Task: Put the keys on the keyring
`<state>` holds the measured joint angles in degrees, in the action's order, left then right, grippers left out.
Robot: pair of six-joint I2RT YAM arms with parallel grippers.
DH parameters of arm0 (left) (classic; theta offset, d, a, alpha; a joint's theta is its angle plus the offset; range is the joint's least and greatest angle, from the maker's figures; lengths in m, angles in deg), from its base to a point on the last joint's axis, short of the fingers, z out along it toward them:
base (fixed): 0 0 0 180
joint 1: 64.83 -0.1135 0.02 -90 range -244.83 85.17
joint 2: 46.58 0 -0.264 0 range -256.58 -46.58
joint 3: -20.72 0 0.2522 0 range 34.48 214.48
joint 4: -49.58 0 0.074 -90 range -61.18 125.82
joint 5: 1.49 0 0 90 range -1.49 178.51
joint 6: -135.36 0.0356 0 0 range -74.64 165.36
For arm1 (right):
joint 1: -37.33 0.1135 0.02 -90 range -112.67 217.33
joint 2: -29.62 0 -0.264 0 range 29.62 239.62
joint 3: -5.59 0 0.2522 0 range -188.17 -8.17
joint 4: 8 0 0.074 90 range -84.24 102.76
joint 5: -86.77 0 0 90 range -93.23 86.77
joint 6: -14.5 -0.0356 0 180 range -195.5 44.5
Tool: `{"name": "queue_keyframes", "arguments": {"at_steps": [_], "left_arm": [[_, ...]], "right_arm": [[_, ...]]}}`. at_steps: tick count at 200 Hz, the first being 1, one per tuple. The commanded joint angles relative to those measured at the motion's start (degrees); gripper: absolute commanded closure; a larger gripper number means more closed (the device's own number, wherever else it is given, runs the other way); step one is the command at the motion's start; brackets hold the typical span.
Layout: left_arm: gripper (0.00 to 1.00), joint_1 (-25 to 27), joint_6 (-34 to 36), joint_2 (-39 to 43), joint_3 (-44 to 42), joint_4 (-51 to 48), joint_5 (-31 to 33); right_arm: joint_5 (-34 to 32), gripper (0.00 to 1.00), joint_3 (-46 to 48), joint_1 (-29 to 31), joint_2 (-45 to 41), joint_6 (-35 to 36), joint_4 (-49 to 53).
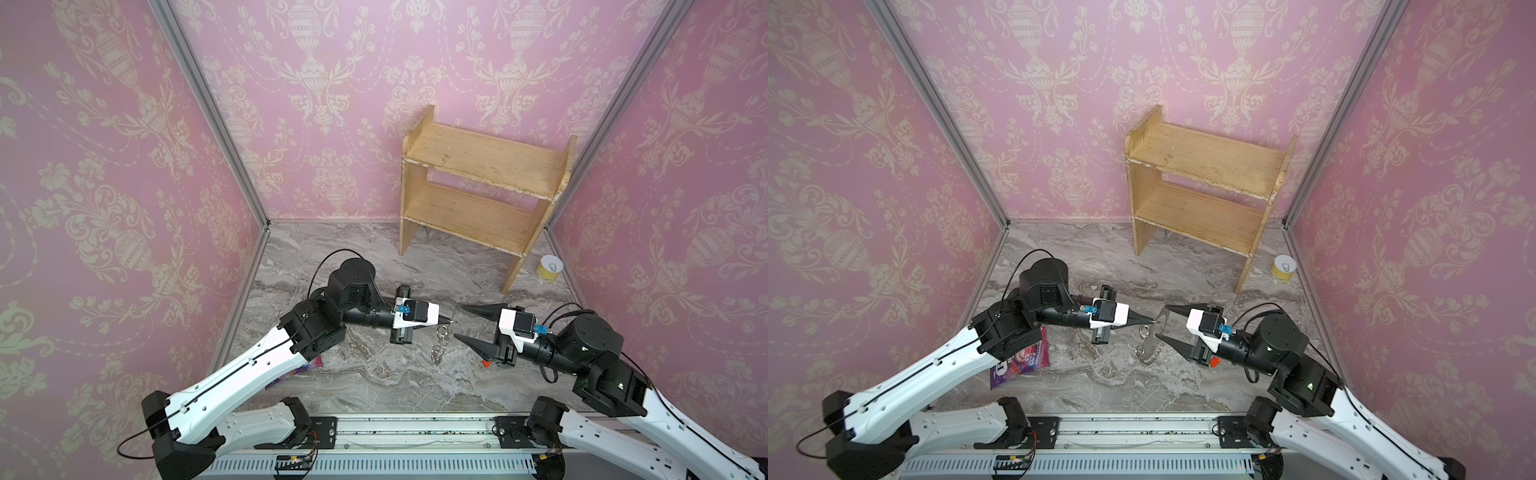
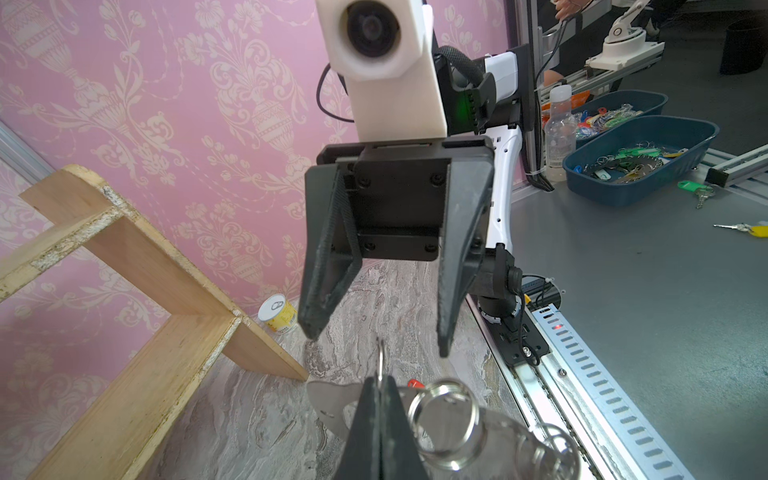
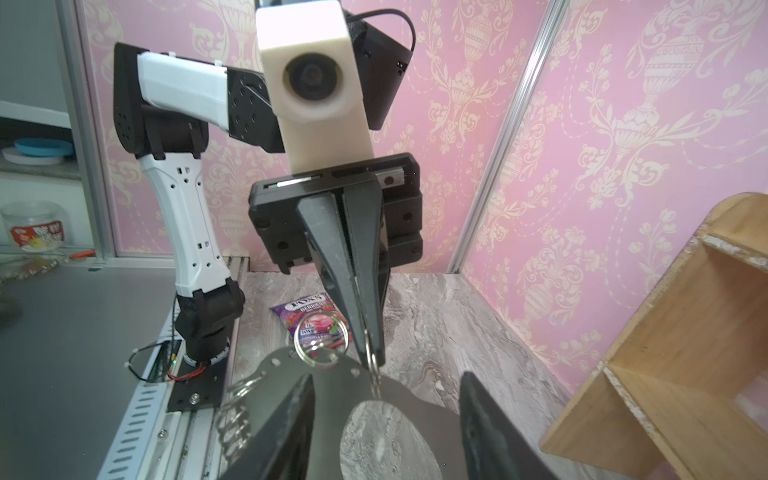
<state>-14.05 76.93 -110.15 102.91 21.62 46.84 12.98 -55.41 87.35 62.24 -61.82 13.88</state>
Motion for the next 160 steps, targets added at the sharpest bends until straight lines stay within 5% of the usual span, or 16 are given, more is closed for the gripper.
{"name": "queue_keyframes", "arguments": {"at_steps": [1,45,88,130,160], "left_arm": [[1.00,-0.4,3.2,2.0,1.6,-2.3,1.8],[1.00,-0.4,2.8,4.6,-2.5,-1.1,3.6],[1.00,-0.4,1.2,8.2,-6.9,0.1,6.7],[1.00,-0.4,0.6,10.6,-10.2,-1.2,9.6],[1.00,-0.4,0.3,12.6,-12.1,-1.0,10.3]], "right_arm": [[-5.4,0.37,-2.1,0.1,-1.3,-2.7,6.5],[-22.7,0.21,-4.7,0.0,1.9,-15.5,17.6],[-31.3,0.12,-5.4,-1.6,7.1,-35.4,27.9],[-26.2,0.03,1.2,-10.0,13.3,-60.3,35.9],[-25.9,0.01,5.2,-13.3,15.7,-66.4,39.9]]}}
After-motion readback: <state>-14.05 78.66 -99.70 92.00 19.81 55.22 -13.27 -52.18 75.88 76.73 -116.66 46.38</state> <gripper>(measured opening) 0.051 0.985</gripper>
